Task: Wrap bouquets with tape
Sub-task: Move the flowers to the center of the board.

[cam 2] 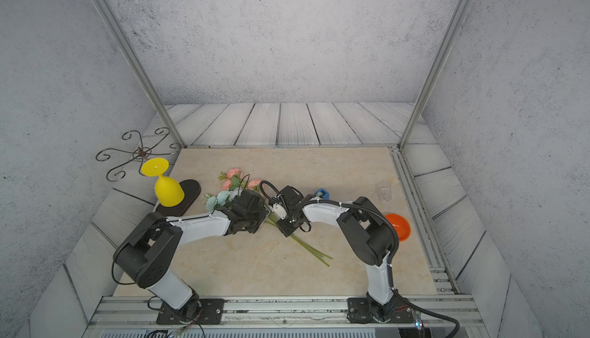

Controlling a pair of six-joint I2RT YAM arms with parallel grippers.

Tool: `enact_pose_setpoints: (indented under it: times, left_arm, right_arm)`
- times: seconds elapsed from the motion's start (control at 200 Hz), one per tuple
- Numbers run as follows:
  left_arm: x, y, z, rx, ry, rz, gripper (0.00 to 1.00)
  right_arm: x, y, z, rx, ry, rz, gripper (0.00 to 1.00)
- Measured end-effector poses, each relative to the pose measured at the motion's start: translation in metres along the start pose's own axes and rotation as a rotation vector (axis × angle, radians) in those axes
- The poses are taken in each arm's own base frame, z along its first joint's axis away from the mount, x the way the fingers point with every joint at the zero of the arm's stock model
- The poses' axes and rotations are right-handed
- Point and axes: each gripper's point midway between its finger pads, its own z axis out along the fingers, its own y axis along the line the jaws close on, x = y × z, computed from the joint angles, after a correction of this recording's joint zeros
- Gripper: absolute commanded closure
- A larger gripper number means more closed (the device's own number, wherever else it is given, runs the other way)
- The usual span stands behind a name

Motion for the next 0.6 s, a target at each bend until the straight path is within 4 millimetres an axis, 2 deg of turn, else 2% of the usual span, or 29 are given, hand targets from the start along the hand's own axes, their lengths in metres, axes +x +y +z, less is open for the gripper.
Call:
enact_pose_setpoints:
  times: [0.13,0.3,0.36,0.445,0.535,0.601]
  left_arm:
    - [0.009,-0.001,0.005,-0.002,0.002,-0.021,0.57]
    - [0.011,-0.002,0.013,-0.013,0.004,-0.047,0.81]
    - [0.011,-0.001,0.015,-0.015,0.006,-0.051,0.92]
    - [0.011,-0.002,0.015,-0.014,0.008,-0.052,1.00]
    - [0.011,-0.003,0.015,-0.017,0.010,-0.050,1.00]
    - [0.012,-0.003,0.015,-0.019,0.015,-0.049,1.00]
  right_arm:
    - [0.000,0.003,0.002,-0.011,-0.013,-0.008,1.00]
    - [0.002,0.002,0.003,-0.010,-0.031,0.000,1.00]
    - [0.002,0.002,0.004,-0.011,-0.033,0.005,1.00]
    - [0.003,0.002,0.004,-0.009,-0.040,0.006,1.00]
    - [0.003,0.001,0.003,-0.006,-0.046,0.007,0.97]
    - [0.004,0.001,0.003,-0.005,-0.048,0.008,0.91]
